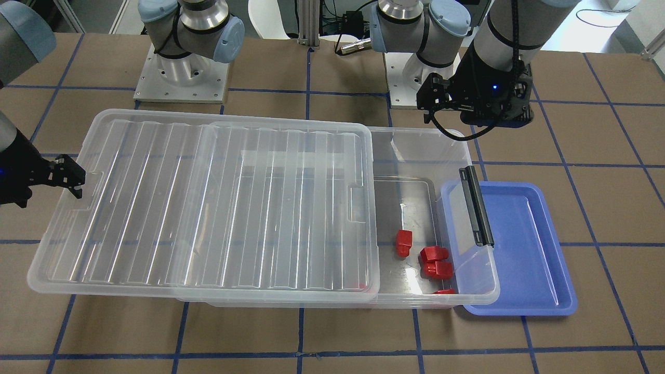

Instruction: Place red block in blue tray from box

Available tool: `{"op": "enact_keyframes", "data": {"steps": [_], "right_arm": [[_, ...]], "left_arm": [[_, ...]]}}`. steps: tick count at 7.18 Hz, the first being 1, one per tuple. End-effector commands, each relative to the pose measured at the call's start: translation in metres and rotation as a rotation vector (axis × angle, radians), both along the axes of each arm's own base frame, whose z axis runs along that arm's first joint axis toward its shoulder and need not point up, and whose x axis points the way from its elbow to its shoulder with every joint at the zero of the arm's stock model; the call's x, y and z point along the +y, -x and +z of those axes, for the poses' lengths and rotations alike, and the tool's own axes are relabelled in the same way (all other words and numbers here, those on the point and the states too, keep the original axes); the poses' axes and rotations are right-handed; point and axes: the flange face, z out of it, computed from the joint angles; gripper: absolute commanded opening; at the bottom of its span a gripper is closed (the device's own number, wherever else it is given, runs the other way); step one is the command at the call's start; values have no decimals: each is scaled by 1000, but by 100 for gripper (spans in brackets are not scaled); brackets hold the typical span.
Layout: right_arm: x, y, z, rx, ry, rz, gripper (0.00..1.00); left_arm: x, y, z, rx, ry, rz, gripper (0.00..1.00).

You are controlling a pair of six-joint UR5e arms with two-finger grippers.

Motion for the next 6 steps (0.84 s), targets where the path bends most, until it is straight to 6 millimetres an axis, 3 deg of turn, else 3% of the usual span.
{"op": "enact_keyframes", "data": {"steps": [1, 2, 3, 4, 5, 6], "right_arm": [[2, 12, 0, 4, -2, 8, 100], [4, 20, 0, 8, -3, 9, 100], [7, 33, 1, 4, -1, -12, 100], [7, 36, 0, 3, -3, -17, 100], [9, 33, 2, 1, 0, -20, 100], [9, 33, 4, -1, 3, -21, 100]], "left_arm": [[-32, -3, -47, -3, 44, 11, 100], [-32, 0, -73, -3, 48, 10, 100], [-36, 0, -85, 0, 93, 15, 100], [-39, 0, -94, 3, 98, 3, 83], [-42, 1, -104, 1, 77, -2, 75], [-42, 2, -112, 1, 64, -4, 76]]}}
